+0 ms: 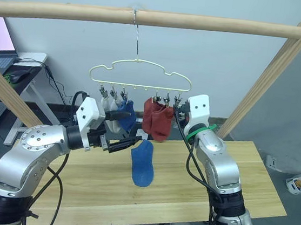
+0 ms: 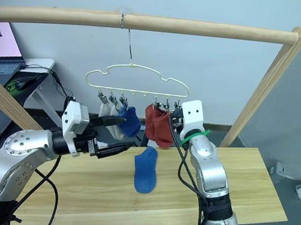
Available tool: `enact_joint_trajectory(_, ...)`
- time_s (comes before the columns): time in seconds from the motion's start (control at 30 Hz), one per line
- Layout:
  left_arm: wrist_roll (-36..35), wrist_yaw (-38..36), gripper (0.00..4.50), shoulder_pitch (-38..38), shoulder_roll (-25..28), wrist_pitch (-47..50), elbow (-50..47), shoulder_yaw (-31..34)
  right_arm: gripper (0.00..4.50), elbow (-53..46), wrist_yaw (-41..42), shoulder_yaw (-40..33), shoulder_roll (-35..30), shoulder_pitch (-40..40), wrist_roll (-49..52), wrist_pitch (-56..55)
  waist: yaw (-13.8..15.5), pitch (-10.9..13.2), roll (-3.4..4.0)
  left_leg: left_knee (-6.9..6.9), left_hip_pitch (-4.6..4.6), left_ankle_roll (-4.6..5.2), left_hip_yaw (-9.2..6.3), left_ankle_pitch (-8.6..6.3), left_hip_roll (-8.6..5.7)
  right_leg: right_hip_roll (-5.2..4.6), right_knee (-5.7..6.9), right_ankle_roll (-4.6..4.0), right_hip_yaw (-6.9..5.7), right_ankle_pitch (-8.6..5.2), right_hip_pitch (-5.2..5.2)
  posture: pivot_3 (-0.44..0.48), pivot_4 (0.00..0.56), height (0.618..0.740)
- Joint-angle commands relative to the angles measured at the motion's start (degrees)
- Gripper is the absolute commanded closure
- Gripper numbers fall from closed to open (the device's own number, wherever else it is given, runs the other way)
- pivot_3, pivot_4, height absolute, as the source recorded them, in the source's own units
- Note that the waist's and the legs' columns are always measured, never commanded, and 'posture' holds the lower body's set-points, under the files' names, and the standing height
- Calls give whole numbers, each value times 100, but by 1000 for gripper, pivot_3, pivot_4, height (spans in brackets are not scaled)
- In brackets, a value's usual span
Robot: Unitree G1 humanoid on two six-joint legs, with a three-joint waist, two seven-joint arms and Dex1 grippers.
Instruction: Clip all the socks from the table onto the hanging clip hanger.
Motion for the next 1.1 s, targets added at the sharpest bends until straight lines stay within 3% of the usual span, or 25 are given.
enact_joint_trajectory(0.03,-6,22,0,-64,44,-13,-105,47,2275,65,-85,-76,87,-262,-14,-246,-1,0,0,0,0,0,1,0,0,0,0,0,0,0,0,-33,90,740)
enact_joint_trajectory(1.1,10,72,0,20,80,22,-162,53,2275,1333,-72,-159,578,-844,45,-1075,3,0,0,-2,-2,0,-5,0,1,-1,0,-1,0,1,0,-18,92,740)
